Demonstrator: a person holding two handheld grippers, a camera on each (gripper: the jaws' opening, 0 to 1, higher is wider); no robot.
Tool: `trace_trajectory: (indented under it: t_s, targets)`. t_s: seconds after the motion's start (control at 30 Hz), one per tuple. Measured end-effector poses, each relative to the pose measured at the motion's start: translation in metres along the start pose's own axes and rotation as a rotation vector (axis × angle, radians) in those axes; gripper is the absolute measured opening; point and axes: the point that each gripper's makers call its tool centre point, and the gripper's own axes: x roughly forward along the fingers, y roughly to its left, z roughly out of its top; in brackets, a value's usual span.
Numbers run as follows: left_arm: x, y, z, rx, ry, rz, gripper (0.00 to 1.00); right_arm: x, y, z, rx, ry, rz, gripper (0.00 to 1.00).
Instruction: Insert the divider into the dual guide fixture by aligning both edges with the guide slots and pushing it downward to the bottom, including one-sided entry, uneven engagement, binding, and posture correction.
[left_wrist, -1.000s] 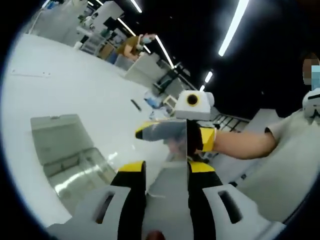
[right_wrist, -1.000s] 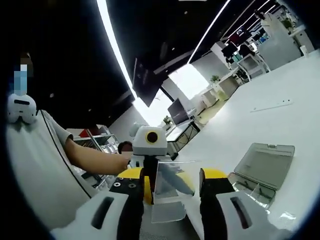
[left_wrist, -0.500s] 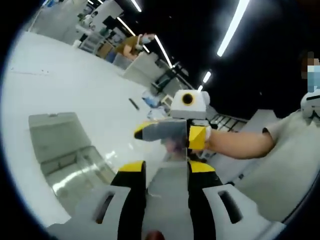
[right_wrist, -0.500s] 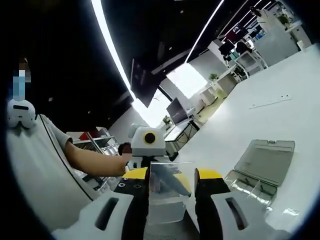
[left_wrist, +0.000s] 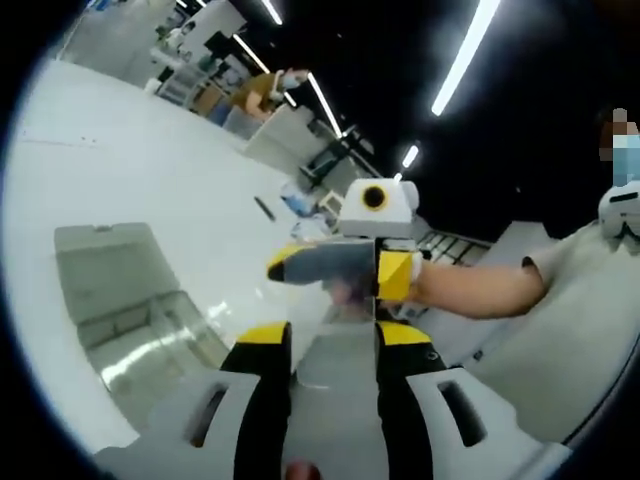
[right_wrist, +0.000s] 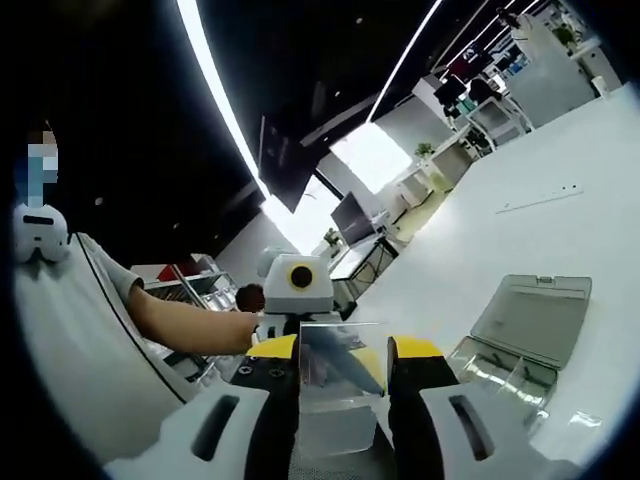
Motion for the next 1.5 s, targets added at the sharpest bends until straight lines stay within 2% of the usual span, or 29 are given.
trace_trajectory:
  t_s: [0.07,0.23,0.43,0.5,0.53,0.7,0.73,0.87,0.9,0.93,0.97,1.2,1.5]
  targets:
    - [0.000,0.001,0.002,-0.011,-0.007,0.007,0.31,0.000,-0.001,0.002,0.003,-0.004,-0.007,0.30]
    - [-0.002,0.003,0.005,0.022,-0.018,0.038,0.35,0.002,-0.003,0.001,0.001,0.011,-0.034,0.30]
    - [-0.005,0.015,0.001,0.073,0.022,0.136,0.44,0.003,-0.018,-0.001,0.016,0.024,-0.110,0.30]
    - [-0.005,0.018,-0.001,0.119,0.042,0.180,0.44,0.004,-0.021,-0.001,0.008,0.024,-0.128,0.30]
    - [-0.003,0.017,-0.002,0.111,0.047,0.199,0.44,0.003,-0.027,-0.003,0.019,0.036,-0.164,0.30]
    - [0.002,0.018,-0.001,0.148,0.064,0.272,0.41,0.007,-0.038,-0.007,0.017,0.049,-0.231,0.30]
    - [0.003,0.017,-0.002,0.157,0.074,0.279,0.41,0.008,-0.039,-0.007,0.015,0.046,-0.241,0.30]
    - [0.004,0.026,-0.010,0.204,0.134,0.378,0.38,0.008,-0.048,-0.008,0.026,0.047,-0.299,0.30]
    - [0.005,0.028,-0.010,0.209,0.131,0.404,0.36,0.007,-0.051,-0.008,0.031,0.050,-0.322,0.30]
    - [0.007,0.027,-0.011,0.201,0.125,0.403,0.34,0.008,-0.051,-0.009,0.036,0.050,-0.324,0.30]
    - [0.006,0.030,-0.010,0.192,0.121,0.436,0.33,0.008,-0.053,-0.011,0.049,0.054,-0.340,0.30]
    - [0.008,0.042,-0.013,0.215,0.138,0.549,0.32,0.008,-0.059,-0.016,0.053,0.065,-0.410,0.30]
    - [0.011,0.052,-0.017,0.187,0.138,0.641,0.25,0.006,-0.065,-0.021,0.080,0.068,-0.478,0.30]
